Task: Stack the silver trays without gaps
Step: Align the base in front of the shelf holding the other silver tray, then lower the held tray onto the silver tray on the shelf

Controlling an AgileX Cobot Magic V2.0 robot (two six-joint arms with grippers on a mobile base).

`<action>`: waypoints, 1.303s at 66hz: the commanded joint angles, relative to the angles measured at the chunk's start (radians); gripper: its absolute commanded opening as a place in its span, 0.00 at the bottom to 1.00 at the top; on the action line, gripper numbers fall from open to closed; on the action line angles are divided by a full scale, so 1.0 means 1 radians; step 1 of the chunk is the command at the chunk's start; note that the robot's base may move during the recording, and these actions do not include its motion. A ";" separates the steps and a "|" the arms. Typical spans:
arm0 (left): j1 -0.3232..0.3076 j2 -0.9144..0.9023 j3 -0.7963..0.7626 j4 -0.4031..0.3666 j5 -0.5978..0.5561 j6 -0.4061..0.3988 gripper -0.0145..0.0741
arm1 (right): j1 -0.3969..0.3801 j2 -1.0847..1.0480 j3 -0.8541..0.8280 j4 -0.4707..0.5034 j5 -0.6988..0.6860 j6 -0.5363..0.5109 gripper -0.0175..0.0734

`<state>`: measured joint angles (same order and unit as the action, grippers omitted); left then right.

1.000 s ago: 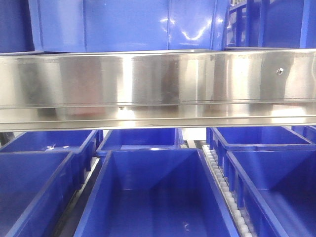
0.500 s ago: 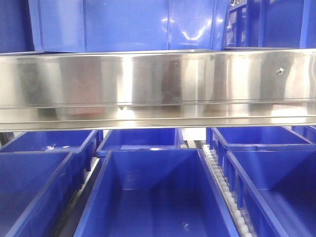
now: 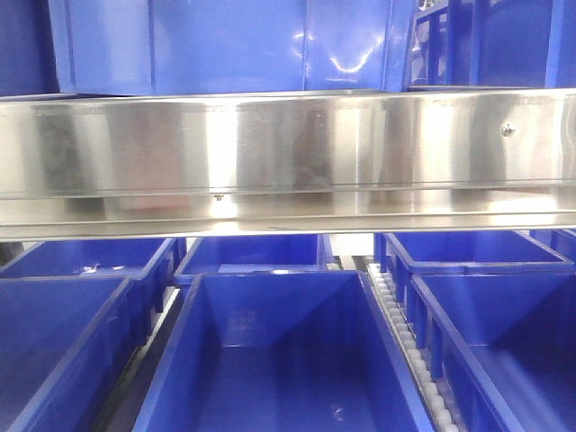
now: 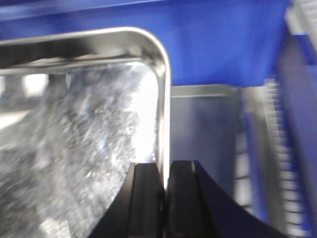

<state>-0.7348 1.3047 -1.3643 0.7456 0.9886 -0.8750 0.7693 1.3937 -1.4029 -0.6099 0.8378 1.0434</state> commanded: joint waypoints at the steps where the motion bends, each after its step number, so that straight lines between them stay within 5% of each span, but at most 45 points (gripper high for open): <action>1: 0.034 0.061 -0.051 -0.166 -0.132 0.095 0.15 | -0.023 0.068 -0.073 0.110 -0.145 -0.106 0.19; 16: 0.211 0.184 -0.096 -0.405 -0.264 0.223 0.15 | -0.139 0.224 -0.166 0.320 -0.143 -0.286 0.19; 34: 0.335 0.286 -0.096 -0.653 -0.288 0.374 0.15 | -0.181 0.303 -0.179 0.335 -0.155 -0.325 0.19; 75: 0.353 0.371 -0.092 -0.622 -0.273 0.374 0.15 | -0.192 0.401 -0.179 0.331 -0.203 -0.330 0.19; 86: 0.353 0.371 -0.092 -0.572 -0.270 0.374 0.34 | -0.192 0.401 -0.179 0.317 -0.184 -0.330 0.21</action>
<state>-0.3608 1.6764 -1.4480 0.2137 0.7833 -0.4976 0.5597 1.8023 -1.5624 -0.3238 0.7557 0.7254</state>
